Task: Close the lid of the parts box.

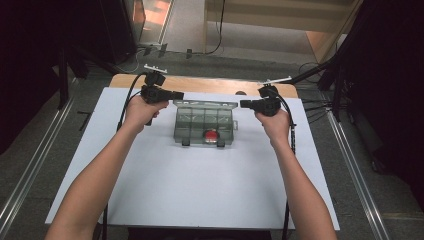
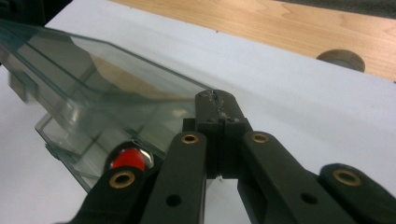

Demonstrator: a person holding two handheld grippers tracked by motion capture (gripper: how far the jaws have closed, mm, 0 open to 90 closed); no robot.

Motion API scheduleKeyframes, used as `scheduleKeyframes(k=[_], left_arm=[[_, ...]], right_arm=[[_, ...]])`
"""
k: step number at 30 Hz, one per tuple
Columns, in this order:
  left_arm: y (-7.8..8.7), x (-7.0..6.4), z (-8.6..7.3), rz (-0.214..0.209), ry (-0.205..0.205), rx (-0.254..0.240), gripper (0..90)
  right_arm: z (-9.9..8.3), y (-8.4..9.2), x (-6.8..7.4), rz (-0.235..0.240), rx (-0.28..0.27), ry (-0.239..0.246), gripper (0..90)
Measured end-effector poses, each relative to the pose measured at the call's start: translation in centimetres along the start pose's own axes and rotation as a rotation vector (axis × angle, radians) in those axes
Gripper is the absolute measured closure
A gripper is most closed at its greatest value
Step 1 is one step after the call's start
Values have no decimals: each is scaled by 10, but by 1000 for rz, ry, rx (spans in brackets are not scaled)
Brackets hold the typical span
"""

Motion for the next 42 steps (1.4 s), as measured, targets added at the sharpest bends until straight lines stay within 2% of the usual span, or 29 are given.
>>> scheduleKeyframes(k=[3,8,11,17,22,28,35,42], left_arm=[[2,-1,-1,-10,5,-5,900],[5,-1,-4,-15,14,-8,900],[6,-3,-5,-19,3,-7,900],[10,-10,-5,-27,-13,0,900],[14,-17,-5,-31,-25,-10,899],[17,-24,-7,-38,-48,-8,899],[20,-28,-12,-37,-62,-3,898],[23,-30,-16,-44,-58,-23,898]], right_arm=[[7,2,6,5,-7,-2,900],[16,5,15,19,16,-25,900],[17,7,22,27,19,-1,900],[15,11,30,41,37,1,900],[13,16,40,54,42,33,900],[9,20,50,70,48,45,900],[4,20,55,67,66,60,900],[-1,15,55,68,79,56,900]])
Point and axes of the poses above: each handheld gripper's, and its own axes: y roughly backward along the jaws, z roughly out of its top, x roughly to its left, the point moved 2 cm from there along -y, roughly forward along the jaws, and after that the axes turned 9 degrees about -y, right-handed, at the moved point
